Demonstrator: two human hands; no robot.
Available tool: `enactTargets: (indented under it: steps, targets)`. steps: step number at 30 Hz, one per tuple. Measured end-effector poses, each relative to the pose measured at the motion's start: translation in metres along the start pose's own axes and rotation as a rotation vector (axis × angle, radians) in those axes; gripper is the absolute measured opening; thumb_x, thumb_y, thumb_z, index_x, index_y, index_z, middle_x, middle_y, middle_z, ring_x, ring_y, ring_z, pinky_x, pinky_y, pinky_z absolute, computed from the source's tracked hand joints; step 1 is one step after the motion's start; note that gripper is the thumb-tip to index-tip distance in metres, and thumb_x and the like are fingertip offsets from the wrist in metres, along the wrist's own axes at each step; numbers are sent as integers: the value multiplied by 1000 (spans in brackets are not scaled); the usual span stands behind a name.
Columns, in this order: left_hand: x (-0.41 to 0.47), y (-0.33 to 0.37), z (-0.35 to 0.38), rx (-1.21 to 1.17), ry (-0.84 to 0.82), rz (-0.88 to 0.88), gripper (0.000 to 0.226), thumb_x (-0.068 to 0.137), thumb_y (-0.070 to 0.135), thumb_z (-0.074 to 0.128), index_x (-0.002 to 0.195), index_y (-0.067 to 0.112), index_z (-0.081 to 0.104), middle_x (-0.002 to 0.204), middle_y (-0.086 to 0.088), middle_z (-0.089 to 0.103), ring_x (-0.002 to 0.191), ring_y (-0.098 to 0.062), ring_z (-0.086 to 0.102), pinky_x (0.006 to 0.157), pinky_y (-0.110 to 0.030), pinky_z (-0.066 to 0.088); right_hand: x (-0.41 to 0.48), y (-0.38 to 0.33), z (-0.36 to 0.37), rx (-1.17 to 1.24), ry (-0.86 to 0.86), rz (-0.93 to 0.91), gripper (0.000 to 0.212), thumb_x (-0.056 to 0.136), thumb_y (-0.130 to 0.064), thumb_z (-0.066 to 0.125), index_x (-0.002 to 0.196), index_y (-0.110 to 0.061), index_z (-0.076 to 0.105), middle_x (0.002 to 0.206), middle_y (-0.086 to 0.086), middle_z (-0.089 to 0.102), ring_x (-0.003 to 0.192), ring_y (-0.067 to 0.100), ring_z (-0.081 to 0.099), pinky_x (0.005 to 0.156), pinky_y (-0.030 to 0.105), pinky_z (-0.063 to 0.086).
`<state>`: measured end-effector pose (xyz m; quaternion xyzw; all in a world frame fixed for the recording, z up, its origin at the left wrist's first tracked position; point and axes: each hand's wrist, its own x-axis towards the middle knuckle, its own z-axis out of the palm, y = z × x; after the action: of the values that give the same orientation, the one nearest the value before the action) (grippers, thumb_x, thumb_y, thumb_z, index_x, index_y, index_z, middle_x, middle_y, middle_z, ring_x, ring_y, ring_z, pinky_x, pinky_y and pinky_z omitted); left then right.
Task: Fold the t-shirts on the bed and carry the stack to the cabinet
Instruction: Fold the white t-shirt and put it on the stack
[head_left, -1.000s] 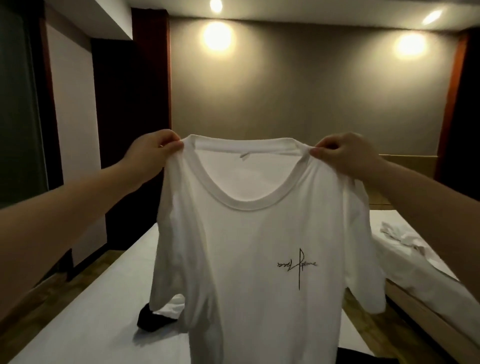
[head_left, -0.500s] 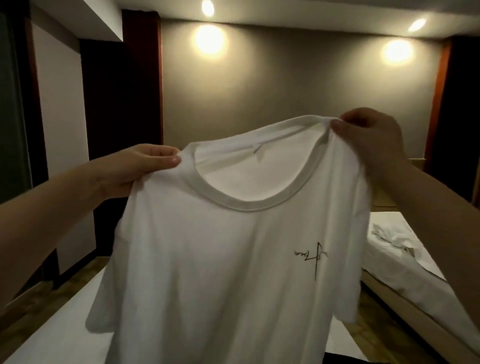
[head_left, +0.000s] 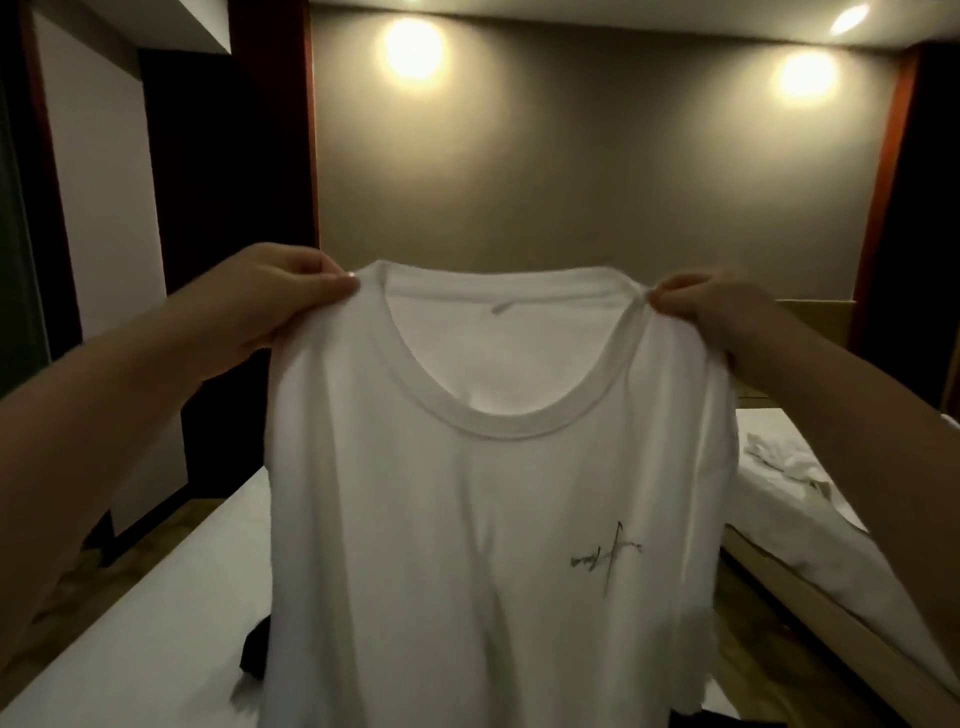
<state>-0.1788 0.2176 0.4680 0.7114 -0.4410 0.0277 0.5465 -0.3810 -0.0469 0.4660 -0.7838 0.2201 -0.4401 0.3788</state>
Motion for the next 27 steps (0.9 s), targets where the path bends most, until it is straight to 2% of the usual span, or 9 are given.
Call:
enactTargets:
  steps: [3,5,8,10,14,16,19,22,27]
  targets:
    - [7,-26,27,248,64,-70,18,91,25,57,86,8,64,78,-6,57,78,-20,51,64,-26,39,1,27,18,41,-64,253,7,85,-11,63,84,-5,64,96,17,63,96,34,60,90,42,48]
    - [4,-35,42,294,113,-88,20,93,26,52,93,9,63,84,-6,57,84,-21,52,70,-29,40,-4,31,29,185,-59,384,7,87,-12,61,86,-5,62,102,15,62,89,31,60,79,38,50]
    - [-5,-31,57,47,219,-160,22,96,26,48,88,10,62,81,-4,57,74,-16,53,63,-25,41,-14,20,40,475,-52,399,9,90,-10,55,89,-6,63,85,7,66,63,16,63,50,25,52]
    - [-15,-25,69,-193,275,-233,26,96,25,49,74,16,58,73,-2,56,66,-13,51,58,-22,40,-35,12,52,612,-57,364,12,91,-11,56,81,-6,61,67,4,65,50,11,62,43,19,51]
    - [-47,-29,104,-260,295,-235,30,96,28,48,69,16,53,66,0,52,61,-14,48,63,-29,41,-86,14,97,559,-73,232,15,89,-23,60,90,-10,67,92,10,69,86,25,66,83,42,56]
    - [-70,-39,120,-275,293,-210,28,95,26,49,69,16,54,63,2,52,60,-14,47,60,-29,38,-114,19,121,539,-43,205,17,87,-25,62,93,-12,70,98,12,69,96,30,65,90,48,52]
    - [-110,-57,141,-253,308,-254,18,93,25,52,81,13,60,71,0,59,69,-16,54,69,-32,45,-163,32,153,614,-45,267,13,86,-23,64,91,-13,70,90,9,72,92,24,68,86,37,55]
    - [-139,-73,150,-206,327,-293,16,92,24,53,88,11,62,79,-2,66,77,-15,61,75,-36,50,-199,44,175,634,-13,294,9,87,-16,63,87,-10,70,81,6,73,79,13,68,70,22,54]
    - [-152,-85,148,-202,287,-316,16,93,23,53,86,12,63,79,1,66,74,-10,59,73,-33,50,-221,53,188,559,90,228,9,87,-19,64,80,-21,68,75,-10,71,72,-1,64,66,14,50]
